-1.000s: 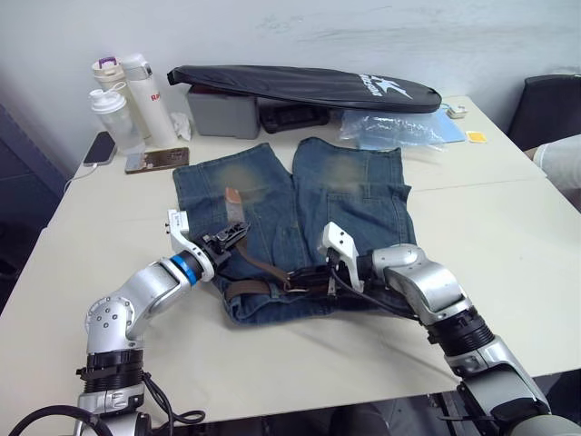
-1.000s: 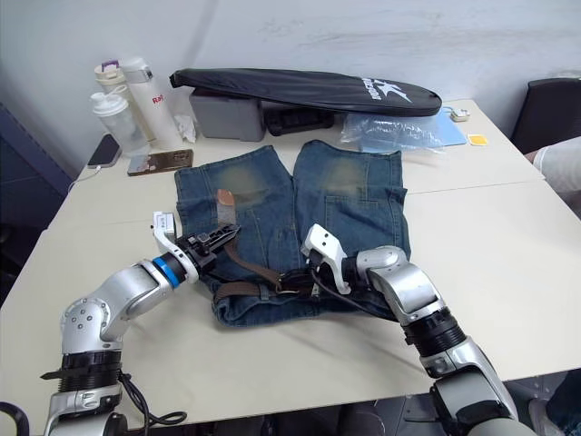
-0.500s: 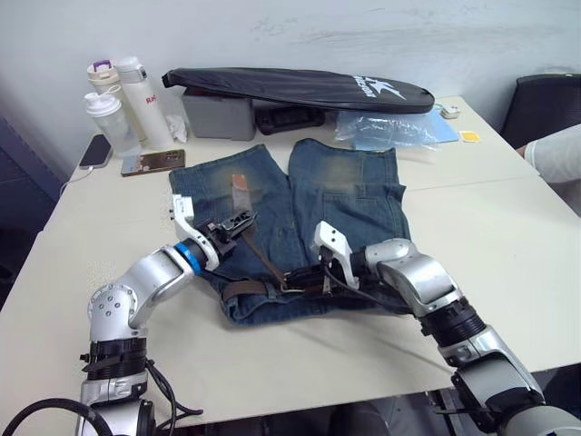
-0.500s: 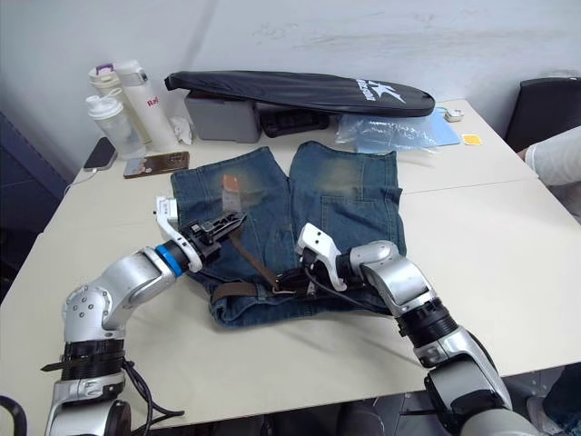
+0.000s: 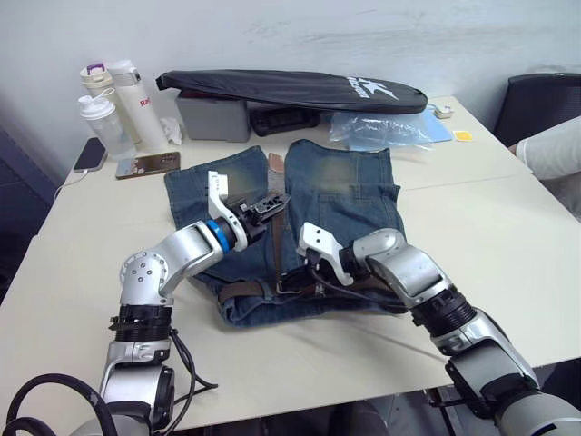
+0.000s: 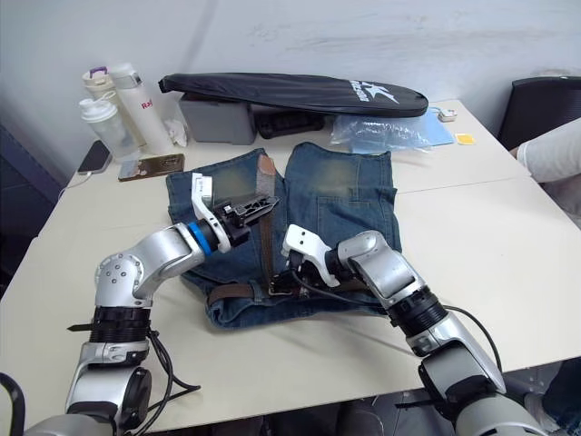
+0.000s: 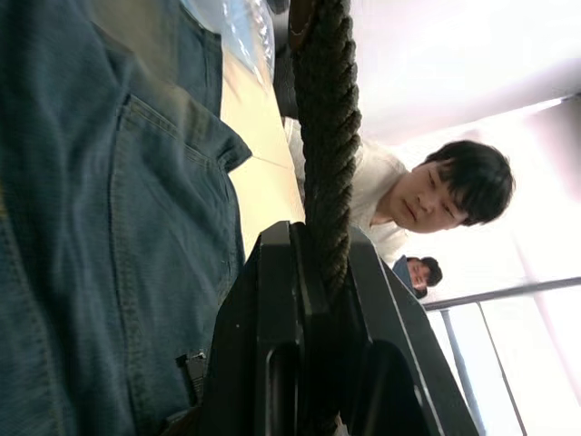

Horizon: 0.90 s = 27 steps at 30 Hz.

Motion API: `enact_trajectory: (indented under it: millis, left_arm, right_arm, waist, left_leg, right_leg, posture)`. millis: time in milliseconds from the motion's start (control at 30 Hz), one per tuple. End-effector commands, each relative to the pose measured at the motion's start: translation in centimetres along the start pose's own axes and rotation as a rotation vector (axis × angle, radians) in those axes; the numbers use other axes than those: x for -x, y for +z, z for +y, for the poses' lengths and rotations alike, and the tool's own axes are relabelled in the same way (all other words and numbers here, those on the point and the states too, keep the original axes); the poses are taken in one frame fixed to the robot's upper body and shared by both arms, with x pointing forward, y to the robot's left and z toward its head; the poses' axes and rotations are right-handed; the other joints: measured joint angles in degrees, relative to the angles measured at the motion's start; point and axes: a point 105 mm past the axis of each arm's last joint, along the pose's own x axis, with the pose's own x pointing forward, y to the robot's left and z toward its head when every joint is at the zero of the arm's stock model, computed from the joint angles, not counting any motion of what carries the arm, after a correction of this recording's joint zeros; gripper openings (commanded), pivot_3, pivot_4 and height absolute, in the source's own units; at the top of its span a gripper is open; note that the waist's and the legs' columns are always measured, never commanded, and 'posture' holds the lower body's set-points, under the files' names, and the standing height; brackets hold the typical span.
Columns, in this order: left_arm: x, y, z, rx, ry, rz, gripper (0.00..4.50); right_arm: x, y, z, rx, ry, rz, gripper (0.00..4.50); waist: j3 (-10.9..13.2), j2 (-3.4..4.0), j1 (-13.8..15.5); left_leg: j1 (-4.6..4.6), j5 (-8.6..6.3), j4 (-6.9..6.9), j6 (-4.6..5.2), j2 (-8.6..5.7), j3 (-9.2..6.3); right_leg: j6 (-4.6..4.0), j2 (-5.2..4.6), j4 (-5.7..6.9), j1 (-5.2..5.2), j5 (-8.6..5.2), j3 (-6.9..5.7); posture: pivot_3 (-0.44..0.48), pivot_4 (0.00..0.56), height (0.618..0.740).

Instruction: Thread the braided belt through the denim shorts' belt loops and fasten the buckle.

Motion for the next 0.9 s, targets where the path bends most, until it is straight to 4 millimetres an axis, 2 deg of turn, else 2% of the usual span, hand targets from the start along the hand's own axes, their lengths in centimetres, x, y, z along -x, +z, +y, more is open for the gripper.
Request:
enact_trajectory:
  millis: [33, 300, 567, 700, 900]
  left_arm:
    - [-1.1, 0.8, -3.7, -0.052, -0.150, 0.000, 0.00]
    - [-4.5, 0.3, -5.1, -0.076, -0.222, 0.097, 0.00]
    - [-8.0, -1.2, -6.3, -0.105, -0.275, 0.219, 0.00]
    - [-9.9, -2.1, -7.5, -0.130, -0.314, 0.273, 0.00]
    - [-11.6, -2.6, -8.8, -0.156, -0.356, 0.304, 0.00]
  right_arm:
    - [-2.5, -6.6, 2.4, -0.126, 0.044, 0.254, 0.04]
    - [-2.3, -7.3, 3.2, -0.144, 0.037, 0.310, 0.04]
    - [-2.1, -7.5, 3.4, -0.100, 0.027, 0.371, 0.04]
    - [-2.0, -7.9, 3.7, -0.074, 0.019, 0.420, 0.04]
    - [-1.8, -8.1, 3.9, -0.037, 0.018, 0.472, 0.04]
  waist:
    - [0.0, 0.00, 0.0]
    - [0.0, 0.02, 0.3]
    - [-0.1, 0.09, 0.4]
    - [-0.1, 0.15, 0.5]
    - [-0.1, 0.36, 0.5]
  left_leg:
    - [0.10, -0.03, 0.00, -0.09, 0.01, -0.01]
    - [0.25, -0.30, -0.01, -0.56, 0.04, -0.05]
    - [0.29, -0.31, -0.05, -0.57, 0.02, -0.03]
    - [0.27, -0.31, -0.11, -0.57, 0.02, 0.00]
    - [0.27, -0.33, -0.32, -0.58, 0.01, 0.03]
  right_leg:
    - [0.00, 0.01, 0.00, 0.05, 0.00, -0.01]
    - [0.10, 0.63, -0.12, 0.06, 0.03, 0.05]
    - [0.25, 0.67, -0.29, -0.06, 0.12, -0.08]
    - [0.37, 0.67, -0.48, -0.05, 0.18, -0.20]
    - [0.56, 0.59, -0.78, 0.22, 0.29, -0.65]
  posture:
    - [0.000, 0.150, 0.622]
    - [0.000, 0.150, 0.622]
    - [0.000, 0.150, 0.622]
    - [0.000, 0.150, 0.622]
    - [0.000, 0.150, 0.622]
